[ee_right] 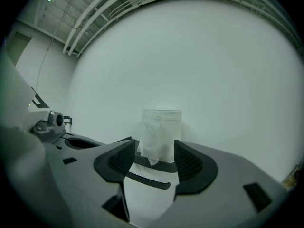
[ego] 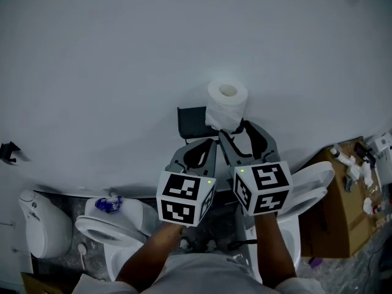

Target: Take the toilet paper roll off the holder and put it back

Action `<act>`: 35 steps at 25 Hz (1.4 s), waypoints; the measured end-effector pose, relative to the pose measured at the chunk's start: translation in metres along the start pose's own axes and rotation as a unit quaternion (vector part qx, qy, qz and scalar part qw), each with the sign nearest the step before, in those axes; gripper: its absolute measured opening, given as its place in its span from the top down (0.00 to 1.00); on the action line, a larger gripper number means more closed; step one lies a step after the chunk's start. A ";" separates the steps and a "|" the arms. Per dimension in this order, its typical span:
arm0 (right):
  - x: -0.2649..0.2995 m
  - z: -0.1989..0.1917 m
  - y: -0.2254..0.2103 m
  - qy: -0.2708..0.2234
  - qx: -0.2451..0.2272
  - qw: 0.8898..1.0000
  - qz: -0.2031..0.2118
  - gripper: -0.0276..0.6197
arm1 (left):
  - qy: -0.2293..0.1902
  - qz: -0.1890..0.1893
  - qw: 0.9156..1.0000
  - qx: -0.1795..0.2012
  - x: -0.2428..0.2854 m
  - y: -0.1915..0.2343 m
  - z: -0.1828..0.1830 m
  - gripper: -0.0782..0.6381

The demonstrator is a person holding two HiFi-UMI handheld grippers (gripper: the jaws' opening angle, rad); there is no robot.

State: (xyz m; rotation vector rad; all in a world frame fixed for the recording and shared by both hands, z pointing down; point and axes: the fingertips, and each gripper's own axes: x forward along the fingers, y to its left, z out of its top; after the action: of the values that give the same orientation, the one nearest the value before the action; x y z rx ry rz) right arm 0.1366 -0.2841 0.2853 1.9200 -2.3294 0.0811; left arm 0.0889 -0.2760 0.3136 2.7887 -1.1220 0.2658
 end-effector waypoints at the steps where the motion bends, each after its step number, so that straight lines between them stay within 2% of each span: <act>1: 0.001 0.001 0.000 -0.001 0.000 1.000 -0.002 0.59 | -0.002 0.000 1.000 0.000 0.000 0.002 0.002 0.88; 8: 0.014 0.010 -0.007 -0.003 -0.007 1.000 -0.028 0.52 | -0.012 -0.007 1.000 0.003 0.002 0.013 0.010 0.88; 16: 0.031 0.016 -0.011 -0.002 0.011 0.999 -0.035 0.42 | -0.022 -0.014 1.000 0.001 0.005 0.021 0.017 0.88; 23: 0.046 0.014 -0.011 0.008 0.034 0.999 -0.030 0.41 | -0.028 -0.014 0.999 0.009 0.008 0.025 0.020 0.88; 35: 0.049 0.013 -0.017 0.013 0.021 0.999 -0.044 0.42 | -0.022 -0.016 1.000 0.000 0.008 0.029 0.013 0.88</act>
State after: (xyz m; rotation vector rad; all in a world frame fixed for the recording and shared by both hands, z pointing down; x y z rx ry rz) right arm 0.1432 -0.3362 0.2785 2.0251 -2.2415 0.1478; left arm 0.0757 -0.3047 0.3040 2.8225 -1.0857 0.2030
